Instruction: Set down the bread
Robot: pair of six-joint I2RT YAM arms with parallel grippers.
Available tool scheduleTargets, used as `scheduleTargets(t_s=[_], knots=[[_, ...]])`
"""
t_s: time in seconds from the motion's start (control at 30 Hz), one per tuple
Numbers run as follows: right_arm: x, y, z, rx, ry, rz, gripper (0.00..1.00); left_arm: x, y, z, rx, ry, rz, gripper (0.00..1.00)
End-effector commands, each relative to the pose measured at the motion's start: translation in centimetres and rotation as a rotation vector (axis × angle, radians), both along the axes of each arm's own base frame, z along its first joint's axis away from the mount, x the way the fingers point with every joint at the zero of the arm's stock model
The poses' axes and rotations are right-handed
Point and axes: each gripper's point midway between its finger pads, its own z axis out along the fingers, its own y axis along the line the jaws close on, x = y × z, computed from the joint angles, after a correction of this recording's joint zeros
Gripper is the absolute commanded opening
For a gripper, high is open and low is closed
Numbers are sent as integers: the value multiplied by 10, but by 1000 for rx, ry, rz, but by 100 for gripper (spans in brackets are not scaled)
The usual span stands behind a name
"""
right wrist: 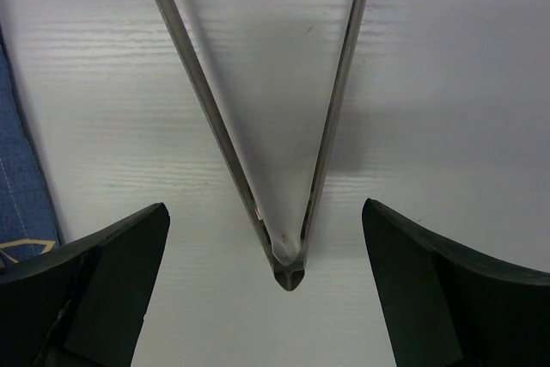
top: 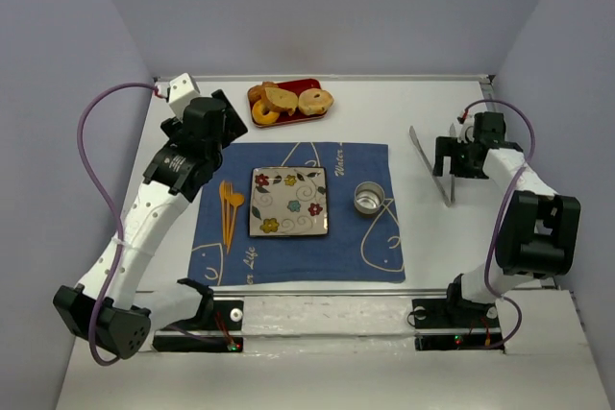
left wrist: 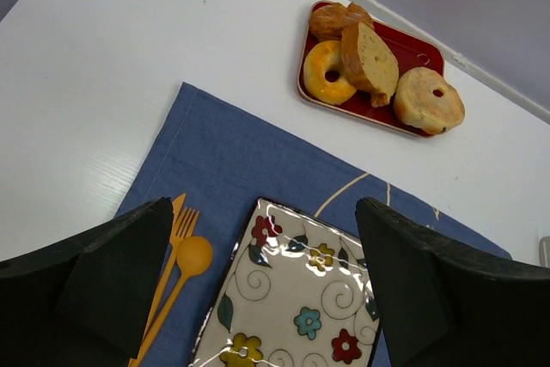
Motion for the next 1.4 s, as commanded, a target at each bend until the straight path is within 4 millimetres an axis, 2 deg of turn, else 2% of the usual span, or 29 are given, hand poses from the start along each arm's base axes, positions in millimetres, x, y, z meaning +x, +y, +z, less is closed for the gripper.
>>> scheduleTargets(t_s=[0.0,0.13,0.4,0.53,0.67,0.77,1.03,1.1,1.27,1.3,1.33,1.37], knots=[[7,7,9,8,-52,79,100,5,2,3,12,-16,3,99],[11,4,2,-2,-52,75,100,4,3,4,13,-17,8,99],[20,-7,-29,-46,7,72,100,3,6,5,17,-16,23,99],[27,2,-31,-76,-9,111,100,3,7,7,12,-26,25,99],[37,0,-34,-132,-20,122,99,3,9,8,12,-27,32,99],[39,-1,-46,-132,-1,128,98,1,10,9,13,-25,35,99],[44,-2,-71,-131,56,149,97,-12,18,25,-9,-77,52,99],[45,-4,-77,-137,75,129,92,-15,20,27,-13,-88,57,99],[49,-6,-74,-144,67,125,66,-21,22,35,-28,-120,54,99],[49,-6,-72,-145,62,128,61,-21,23,36,-29,-125,55,99],[51,-7,-66,-151,50,120,51,-22,23,37,-31,-128,54,99],[53,-9,-60,-161,37,113,49,-22,23,38,-31,-130,54,99]])
